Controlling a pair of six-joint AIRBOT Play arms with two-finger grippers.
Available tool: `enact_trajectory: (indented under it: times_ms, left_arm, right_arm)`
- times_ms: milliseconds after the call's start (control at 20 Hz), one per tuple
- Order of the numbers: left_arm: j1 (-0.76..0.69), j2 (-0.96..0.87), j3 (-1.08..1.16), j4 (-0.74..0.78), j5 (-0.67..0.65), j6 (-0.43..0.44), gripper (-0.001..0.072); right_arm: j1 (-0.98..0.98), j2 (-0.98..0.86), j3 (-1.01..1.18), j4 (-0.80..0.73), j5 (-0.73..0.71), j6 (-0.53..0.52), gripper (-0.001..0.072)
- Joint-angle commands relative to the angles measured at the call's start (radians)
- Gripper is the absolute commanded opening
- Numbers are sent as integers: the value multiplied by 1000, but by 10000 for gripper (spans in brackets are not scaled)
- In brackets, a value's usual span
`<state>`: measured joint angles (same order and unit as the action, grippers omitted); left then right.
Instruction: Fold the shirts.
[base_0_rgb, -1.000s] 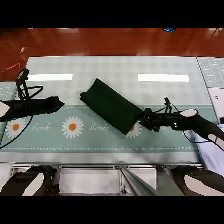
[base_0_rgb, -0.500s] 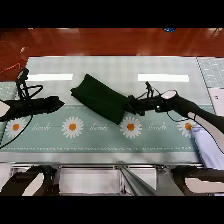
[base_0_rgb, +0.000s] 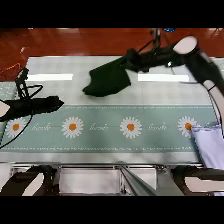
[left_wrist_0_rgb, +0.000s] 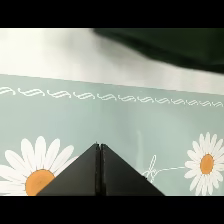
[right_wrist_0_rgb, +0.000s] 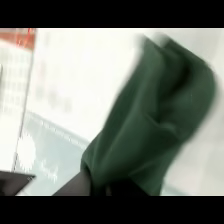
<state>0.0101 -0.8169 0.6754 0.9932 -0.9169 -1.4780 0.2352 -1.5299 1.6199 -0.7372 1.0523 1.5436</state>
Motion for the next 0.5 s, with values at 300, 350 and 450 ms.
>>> enact_trajectory:
  times_ms: [300,350,450]
  left_arm:
    - [0,0,0,-37,1,0,20]
    - [0,0,0,-42,1,0,19]
    - [0,0,0,-42,2,1,20]
  right_arm:
    - [-373,85,361,-112,343,154,31]
    - [-425,105,361,-112,376,154,31]
    - [-532,145,361,-112,456,154,31]
